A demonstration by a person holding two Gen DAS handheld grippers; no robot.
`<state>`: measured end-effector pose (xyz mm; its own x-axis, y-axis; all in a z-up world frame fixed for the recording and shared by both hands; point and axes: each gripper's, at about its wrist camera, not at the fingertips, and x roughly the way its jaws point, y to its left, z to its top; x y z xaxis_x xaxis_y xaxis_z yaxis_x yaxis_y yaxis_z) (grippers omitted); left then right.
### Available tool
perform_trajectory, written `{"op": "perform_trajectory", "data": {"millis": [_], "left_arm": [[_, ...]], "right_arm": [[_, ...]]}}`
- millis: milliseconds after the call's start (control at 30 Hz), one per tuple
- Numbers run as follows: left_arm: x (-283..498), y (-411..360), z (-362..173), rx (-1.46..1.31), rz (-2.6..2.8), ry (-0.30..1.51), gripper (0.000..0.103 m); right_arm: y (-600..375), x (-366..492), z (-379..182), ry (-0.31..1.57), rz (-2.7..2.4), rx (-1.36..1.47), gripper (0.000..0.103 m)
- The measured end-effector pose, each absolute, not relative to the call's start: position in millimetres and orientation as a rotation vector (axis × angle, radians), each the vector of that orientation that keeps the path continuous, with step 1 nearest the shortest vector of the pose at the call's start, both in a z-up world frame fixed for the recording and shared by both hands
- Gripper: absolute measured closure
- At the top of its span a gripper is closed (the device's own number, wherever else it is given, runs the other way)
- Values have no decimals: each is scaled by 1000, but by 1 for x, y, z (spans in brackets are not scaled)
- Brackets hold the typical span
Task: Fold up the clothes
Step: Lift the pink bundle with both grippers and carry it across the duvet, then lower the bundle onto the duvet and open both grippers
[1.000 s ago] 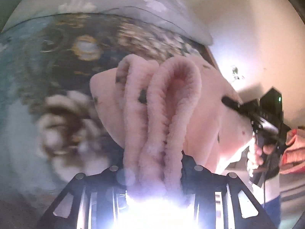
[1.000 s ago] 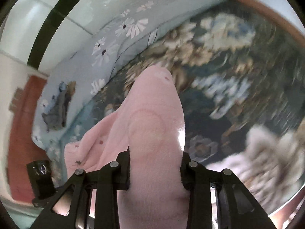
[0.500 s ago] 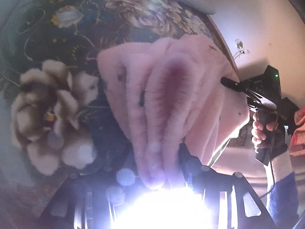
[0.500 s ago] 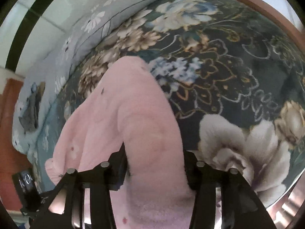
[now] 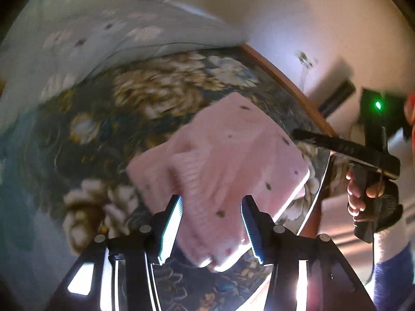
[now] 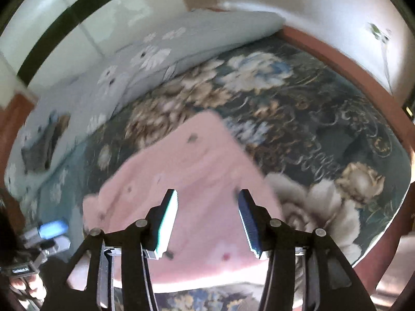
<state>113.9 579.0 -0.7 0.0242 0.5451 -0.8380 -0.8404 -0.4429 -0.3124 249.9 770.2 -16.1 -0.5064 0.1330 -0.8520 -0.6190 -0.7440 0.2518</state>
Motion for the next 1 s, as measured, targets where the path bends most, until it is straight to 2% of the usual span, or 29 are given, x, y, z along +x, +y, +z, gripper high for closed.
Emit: {"op": "perform_trajectory", "data": {"millis": [267, 400, 567, 767, 1000], "left_arm": [[120, 601, -64, -1340, 1649, 518, 51], [115, 591, -67, -1349, 1647, 502, 47], [108, 569, -54, -1340, 1685, 453, 46], [120, 534, -33, -1304, 1700, 449, 37], [127, 484, -26, -1340, 1741, 430, 19]], "right_arm": [[746, 264, -66, 708, 2180, -1341, 53], [748, 265, -83, 758, 2141, -1334, 53], [733, 259, -76, 698, 2076, -1306, 53], [689, 257, -56, 715, 2064, -1286, 52], [628, 247, -44, 807, 2085, -1263, 49]]}}
